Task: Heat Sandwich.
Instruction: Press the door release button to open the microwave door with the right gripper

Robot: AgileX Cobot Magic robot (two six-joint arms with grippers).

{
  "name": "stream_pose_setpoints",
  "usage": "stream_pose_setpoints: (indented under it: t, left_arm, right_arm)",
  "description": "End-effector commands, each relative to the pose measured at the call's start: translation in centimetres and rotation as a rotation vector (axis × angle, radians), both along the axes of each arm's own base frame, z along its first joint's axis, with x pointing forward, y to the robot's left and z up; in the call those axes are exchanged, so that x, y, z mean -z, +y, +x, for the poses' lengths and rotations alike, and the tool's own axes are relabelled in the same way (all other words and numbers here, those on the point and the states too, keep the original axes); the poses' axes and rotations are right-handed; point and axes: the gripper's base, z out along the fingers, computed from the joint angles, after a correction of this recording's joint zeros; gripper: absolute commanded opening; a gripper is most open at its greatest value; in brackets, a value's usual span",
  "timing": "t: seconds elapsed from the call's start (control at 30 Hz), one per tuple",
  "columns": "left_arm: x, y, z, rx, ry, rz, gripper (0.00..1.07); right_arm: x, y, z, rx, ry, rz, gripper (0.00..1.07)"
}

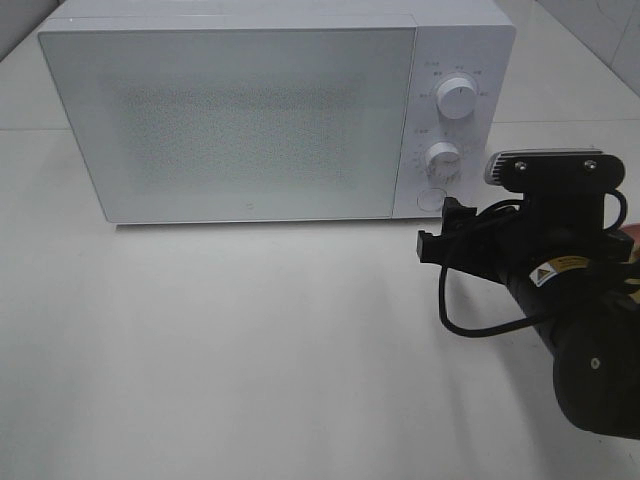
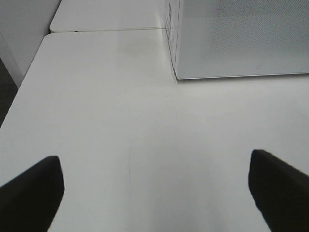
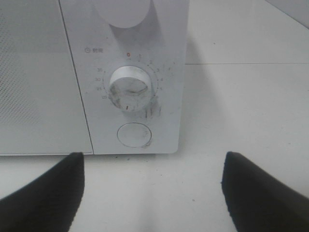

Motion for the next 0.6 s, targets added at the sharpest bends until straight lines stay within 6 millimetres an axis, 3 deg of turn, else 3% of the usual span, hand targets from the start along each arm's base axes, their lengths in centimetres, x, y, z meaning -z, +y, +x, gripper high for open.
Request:
stream_pose_setpoints:
  t: [0.03, 0.37, 0.6]
  left_arm:
    - [0.03, 0.01, -0.36, -0.007, -0.026, -0.003, 0.98]
    - [0.03, 0.00, -0.37, -0.006, -0.026, -0.004, 0.98]
    - [0.03, 0.00, -0.37, -0.006, -0.026, -0.004, 0.98]
  right_arm:
    - [0.07, 0.43, 0.66, -0.007, -0.024, 0.001, 0.76]
    - [0.60, 0.73, 0.92, 0.013, -0.003, 0.074, 0.76]
    - [0.86, 0.77, 0.84, 0.125, 0.024, 0.437, 0.76]
